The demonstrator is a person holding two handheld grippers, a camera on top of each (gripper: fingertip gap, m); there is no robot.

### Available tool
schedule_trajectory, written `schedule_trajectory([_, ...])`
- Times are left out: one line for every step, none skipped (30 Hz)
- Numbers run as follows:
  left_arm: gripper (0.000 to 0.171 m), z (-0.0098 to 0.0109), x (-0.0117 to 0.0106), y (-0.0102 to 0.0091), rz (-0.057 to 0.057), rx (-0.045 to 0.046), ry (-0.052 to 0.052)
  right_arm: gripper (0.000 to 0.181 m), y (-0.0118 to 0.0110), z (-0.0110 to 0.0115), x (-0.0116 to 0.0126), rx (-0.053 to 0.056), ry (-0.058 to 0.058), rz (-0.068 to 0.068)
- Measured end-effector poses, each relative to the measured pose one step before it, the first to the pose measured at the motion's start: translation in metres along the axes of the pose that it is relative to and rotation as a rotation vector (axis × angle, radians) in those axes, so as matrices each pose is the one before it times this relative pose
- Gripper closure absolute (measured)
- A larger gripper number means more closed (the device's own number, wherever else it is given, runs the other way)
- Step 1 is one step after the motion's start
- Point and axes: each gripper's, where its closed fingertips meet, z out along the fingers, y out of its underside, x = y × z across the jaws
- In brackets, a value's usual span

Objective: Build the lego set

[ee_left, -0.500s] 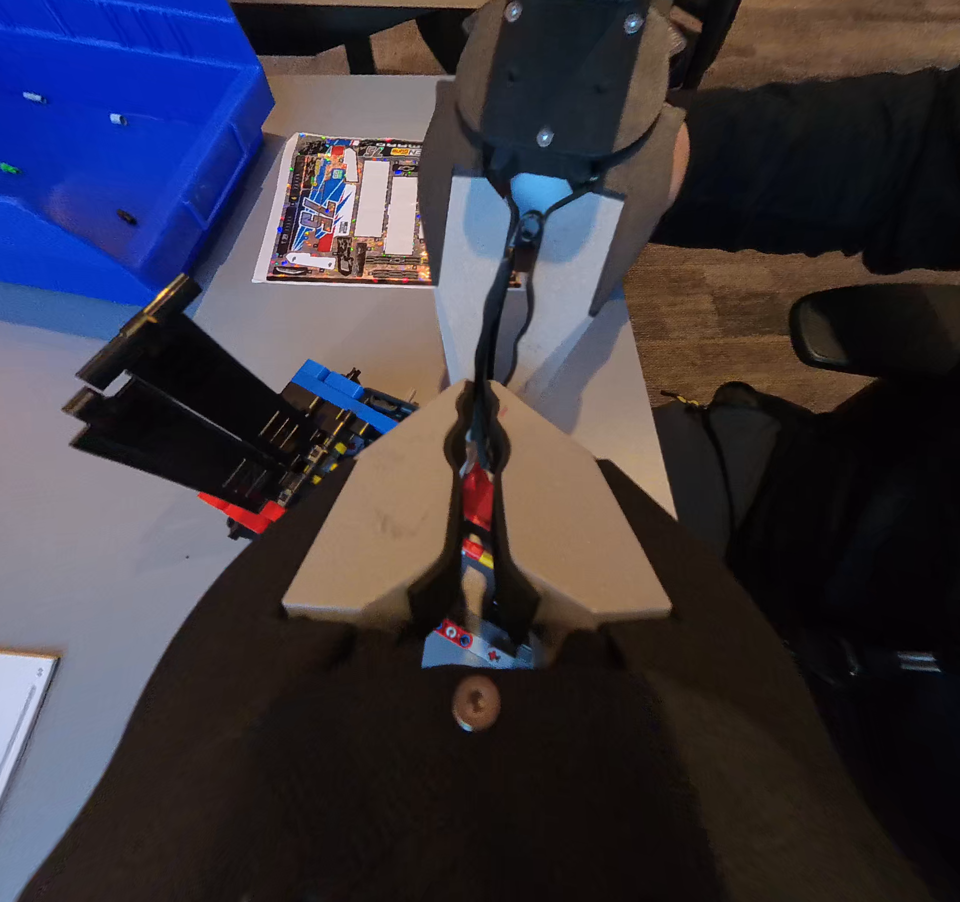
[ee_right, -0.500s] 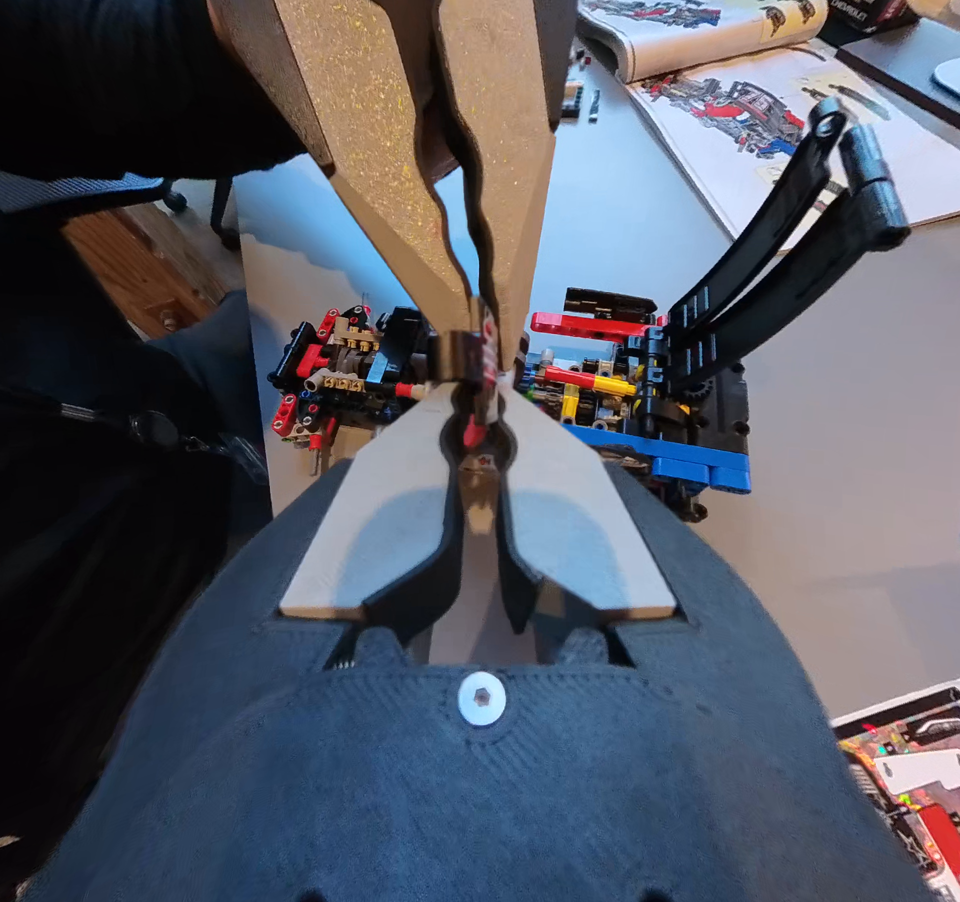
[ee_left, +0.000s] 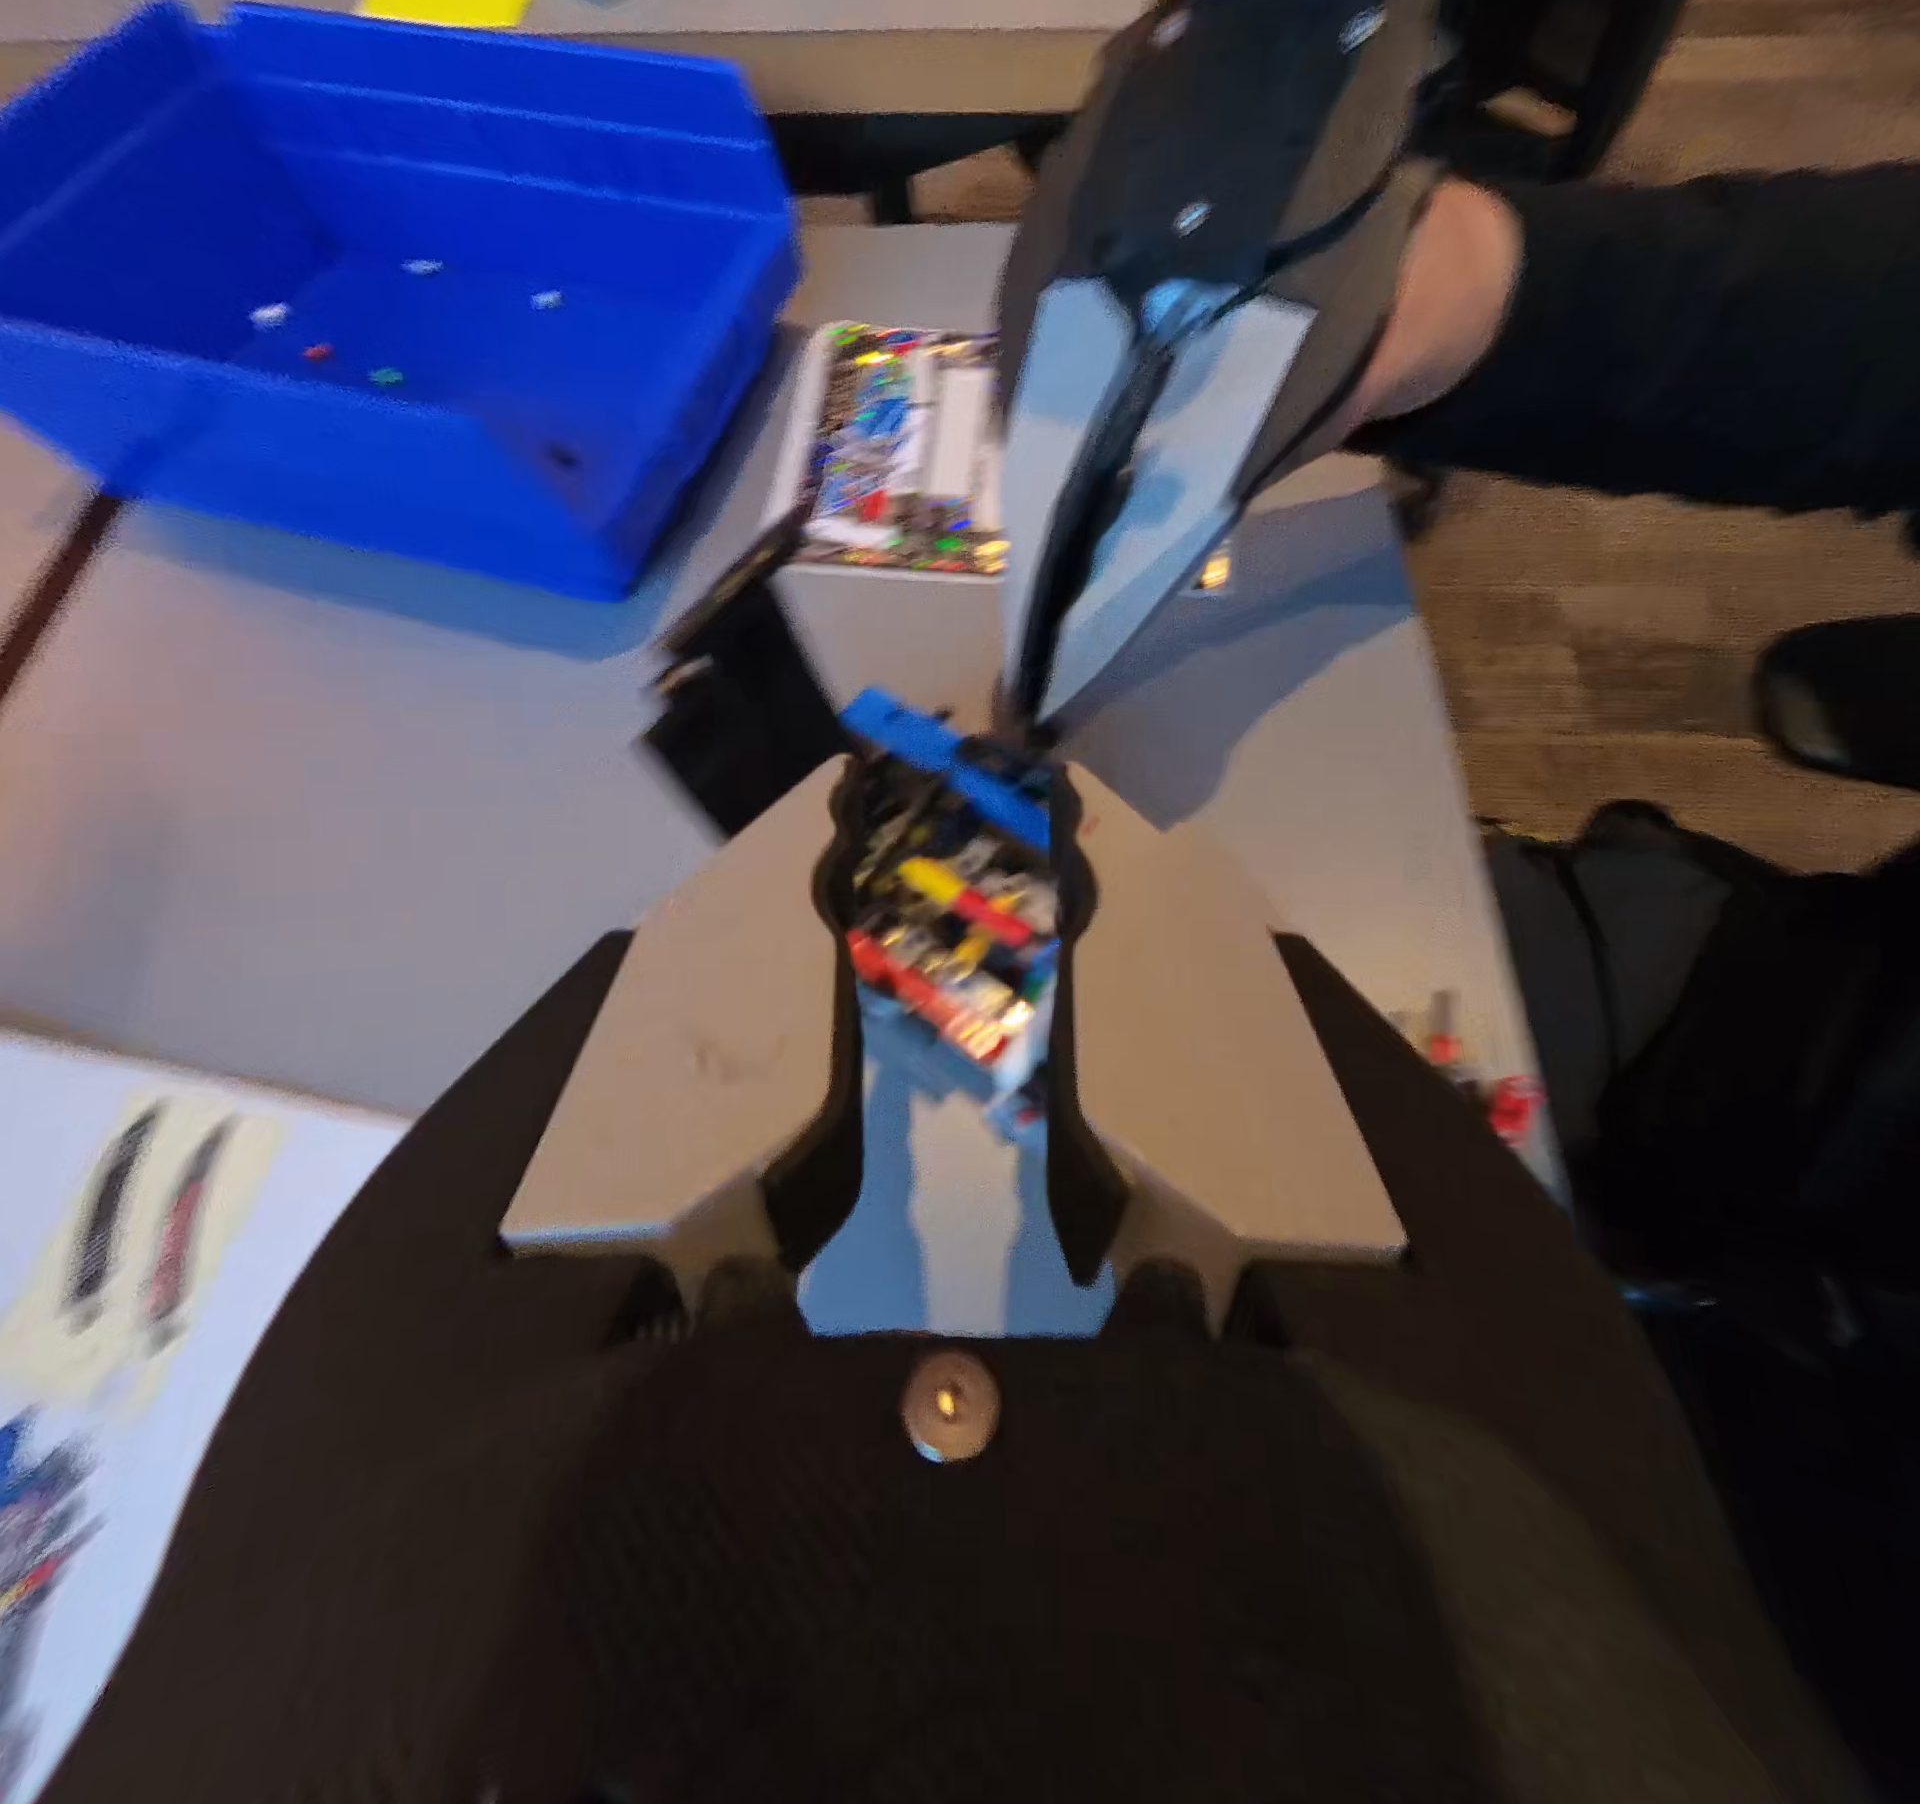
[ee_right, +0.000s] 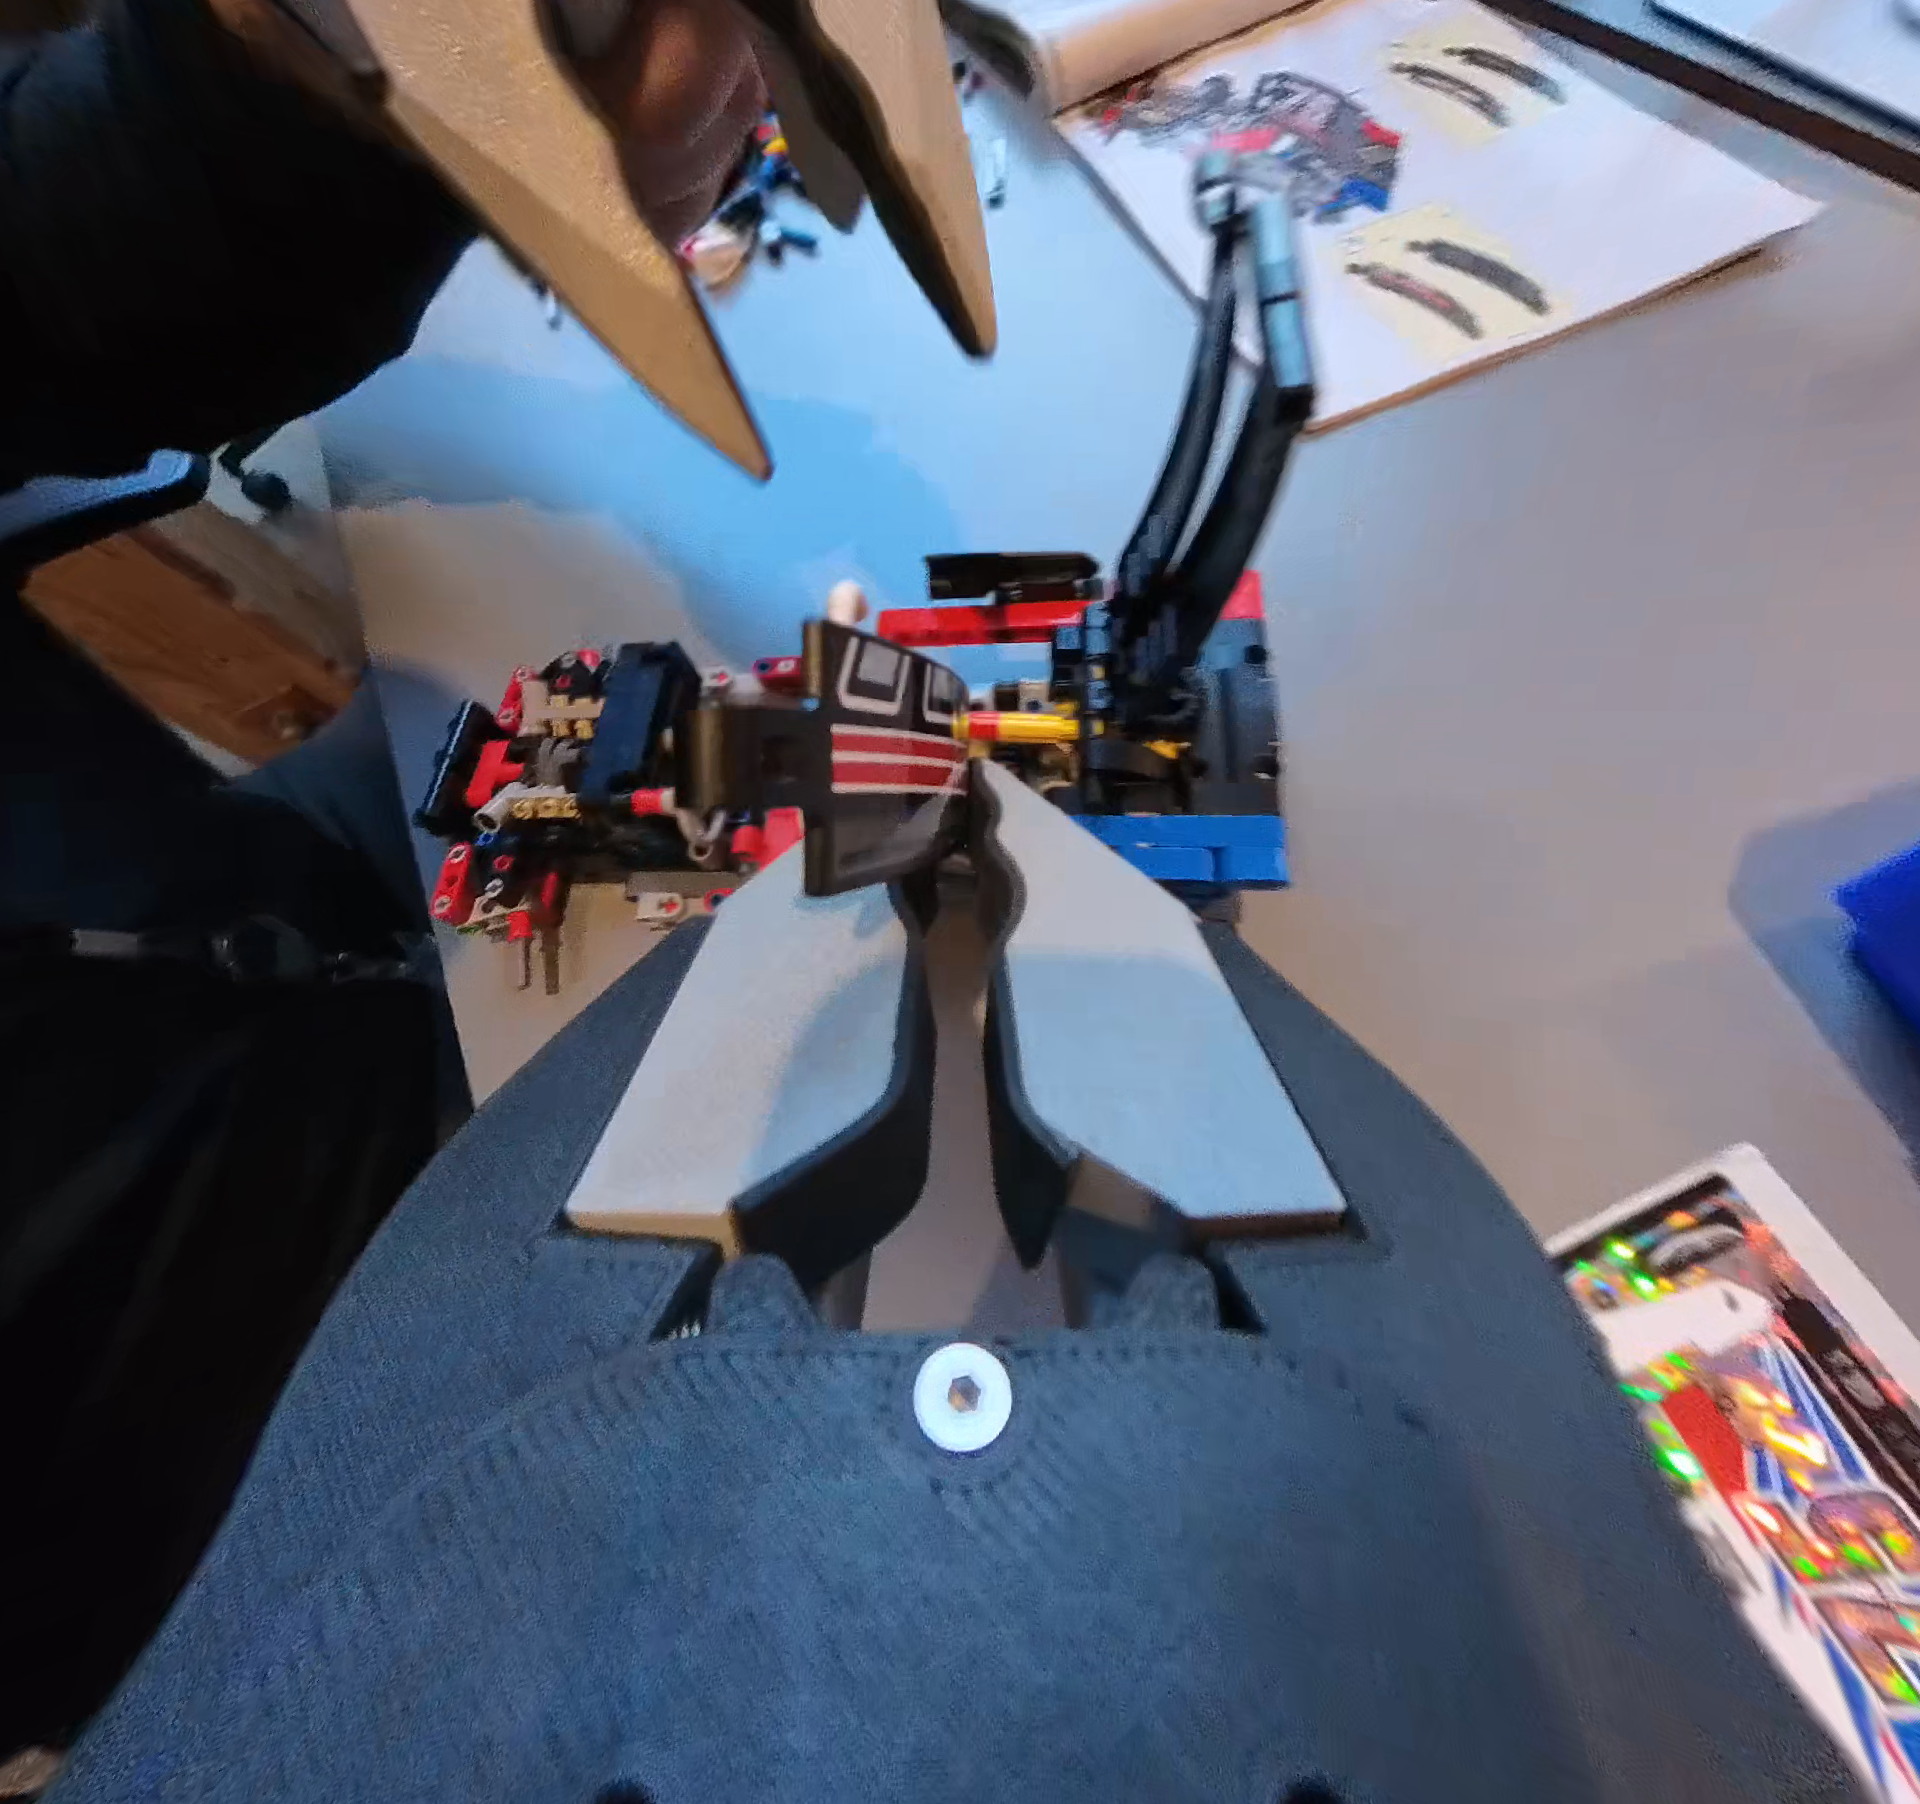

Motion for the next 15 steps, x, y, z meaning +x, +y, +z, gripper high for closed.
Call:
schedule_trajectory([0.139, -0.00584, -0.01716, 0.00776, -0.0007, -0.01615, -0.0551, 0.181, -0.00159, -0.00253, 0.00656, 0.0025, 0.0240, 0.0086])
schedule_trajectory([0.134, -0.00136, -0.01408, 0.00904, -0.0055, -0.02323, -0.0265, 0.181, 0.00033, -0.00030, 0.00624, -0.0102, 0.0253, 0.0037])
schedule_trajectory([0.129, 0.00285, -0.00864, 0.00805, -0.0160, -0.02312, 0.0138, 0.181, 0.00201, 0.00188, 0.00477, -0.0197, 0.0189, 0.0028])
schedule_trajectory([0.125, 0.00574, -0.00483, 0.00639, -0.0260, -0.01990, 0.0377, 0.181, 0.00238, 0.00327, 0.00447, -0.0209, 0.0192, 0.0042])
schedule_trajectory([0.120, 0.00713, -0.00219, 0.00422, -0.0237, -0.01541, 0.0496, 0.181, 0.00248, 0.00384, 0.00404, -0.0188, 0.0180, 0.0046])
schedule_trajectory([0.118, 0.00764, -0.00120, 0.00212, -0.0144, -0.00806, 0.0478, 0.181, 0.00252, 0.00359, 0.00278, -0.0180, 0.0107, 0.0059])
schedule_trajectory([0.116, 0.00719, -0.00370, 0.00152, -0.0058, -0.00622, 0.0235, 0.181, 0.00194, 0.00270, 0.00270, -0.0132, 0.0100, 0.0063])
schedule_trajectory([0.112, 0.00678, -0.00394, 0.00178, 0.0038, -0.01036, 0.0130, 0.181, 0.00089, 0.00176, 0.00171, -0.0053, 0.0054, 0.0052])
schedule_trajectory([0.110, 0.00632, -0.00095, 0.00330, 0.0110, -0.01889, 0.0234, 0.181, 0.00089, 0.00125, -0.00031, -0.0051, -0.0072, 0.0074])
schedule_trajectory([0.107, 0.00570, 0.00025, 0.00385, 0.0071, -0.02246, 0.0229, 0.181, 0.00149, 0.00091, -0.00080, -0.0084, -0.0078, 0.0069])
schedule_trajectory([0.103, 0.00500, 0.00157, 0.00312, 0.0071, -0.01804, 0.0239, 0.181, 0.00201, 0.00023, 0.00065, -0.0105, 0.0061, -0.0001])
schedule_trajectory([0.102, 0.00460, 0.00345, 0.00194, 0.0122, -0.01101, 0.0294, 0.181, 0.00245, -0.00015, 0.00056, -0.0113, 0.0064, -0.0035])
schedule_trajectory([0.103, 0.00433, 0.00227, 0.00072, 0.0146, -0.00429, 0.0178, 0.181, 0.00215, 0.00004, -0.00047, -0.0092, -0.0023, 0.0029])
schedule_trajectory([0.103, 0.00445, 0.00135, 0.00035, 0.0158, -0.00413, 0.0111, 0.181, 0.00138, 0.00034, -0.00058, -0.0039, -0.0046, 0.0062])
schedule_trajectory([0.102, 0.00458, 0.00158, 0.00132, 0.0180, -0.01131, 0.0128, 0.181, 0.00144, 0.00069, -0.00069, -0.0045, -0.0054, 0.0022])
